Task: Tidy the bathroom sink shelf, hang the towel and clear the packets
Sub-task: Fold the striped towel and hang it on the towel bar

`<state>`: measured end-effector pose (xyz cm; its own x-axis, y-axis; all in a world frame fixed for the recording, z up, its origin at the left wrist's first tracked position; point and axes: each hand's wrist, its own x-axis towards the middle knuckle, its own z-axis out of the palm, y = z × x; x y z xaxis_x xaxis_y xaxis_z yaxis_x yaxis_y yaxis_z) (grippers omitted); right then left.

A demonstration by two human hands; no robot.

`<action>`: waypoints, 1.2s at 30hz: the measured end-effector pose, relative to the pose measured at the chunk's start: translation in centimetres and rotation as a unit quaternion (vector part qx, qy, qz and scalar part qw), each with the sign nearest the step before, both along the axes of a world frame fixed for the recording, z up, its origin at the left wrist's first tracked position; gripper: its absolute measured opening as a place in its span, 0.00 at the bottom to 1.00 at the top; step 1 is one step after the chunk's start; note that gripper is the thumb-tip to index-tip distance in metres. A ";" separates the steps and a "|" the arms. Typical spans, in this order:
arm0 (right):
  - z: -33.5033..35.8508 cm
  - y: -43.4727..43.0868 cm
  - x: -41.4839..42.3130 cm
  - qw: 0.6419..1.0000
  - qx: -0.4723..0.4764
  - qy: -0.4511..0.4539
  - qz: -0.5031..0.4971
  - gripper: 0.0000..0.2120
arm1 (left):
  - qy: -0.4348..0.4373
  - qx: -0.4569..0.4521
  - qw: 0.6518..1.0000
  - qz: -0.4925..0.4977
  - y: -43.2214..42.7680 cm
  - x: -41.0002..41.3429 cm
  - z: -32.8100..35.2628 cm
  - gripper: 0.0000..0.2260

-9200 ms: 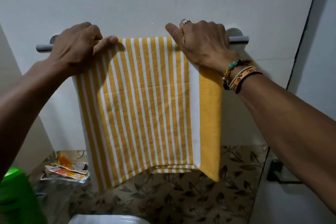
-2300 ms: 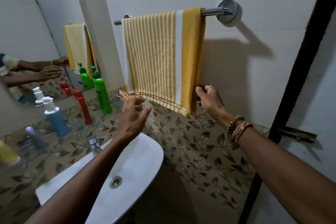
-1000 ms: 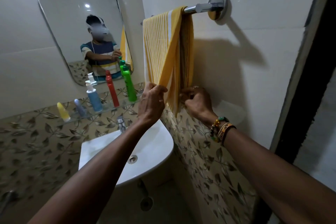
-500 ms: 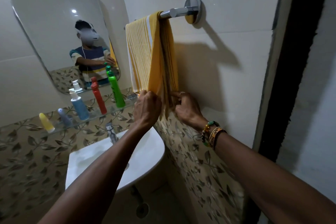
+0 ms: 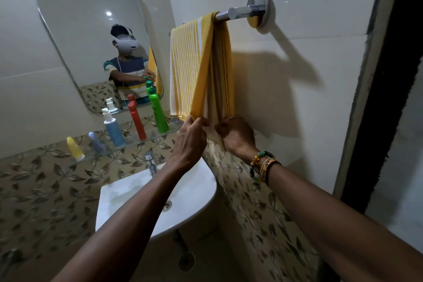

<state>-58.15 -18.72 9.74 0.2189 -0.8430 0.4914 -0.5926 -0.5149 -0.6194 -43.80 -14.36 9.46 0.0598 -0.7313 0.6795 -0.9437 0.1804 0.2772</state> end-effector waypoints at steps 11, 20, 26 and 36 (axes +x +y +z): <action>-1.0 0.2 -2.1 0.988 0.024 -0.071 0.136 0.16 | 0.175 0.006 0.984 0.035 -0.5 -1.6 1.1 0.10; -2.1 -0.4 -2.2 0.907 0.170 -0.356 0.148 0.12 | 0.056 0.006 0.998 -0.023 0.1 -0.8 -0.2 0.06; -1.9 -0.1 -1.7 0.903 0.186 -0.338 0.190 0.09 | 0.121 0.022 0.992 -0.034 -0.3 -1.8 0.3 0.13; -2.3 -0.2 -1.5 0.912 0.183 -0.331 0.158 0.04 | 0.182 0.008 0.982 -0.040 -0.4 -1.2 0.2 0.12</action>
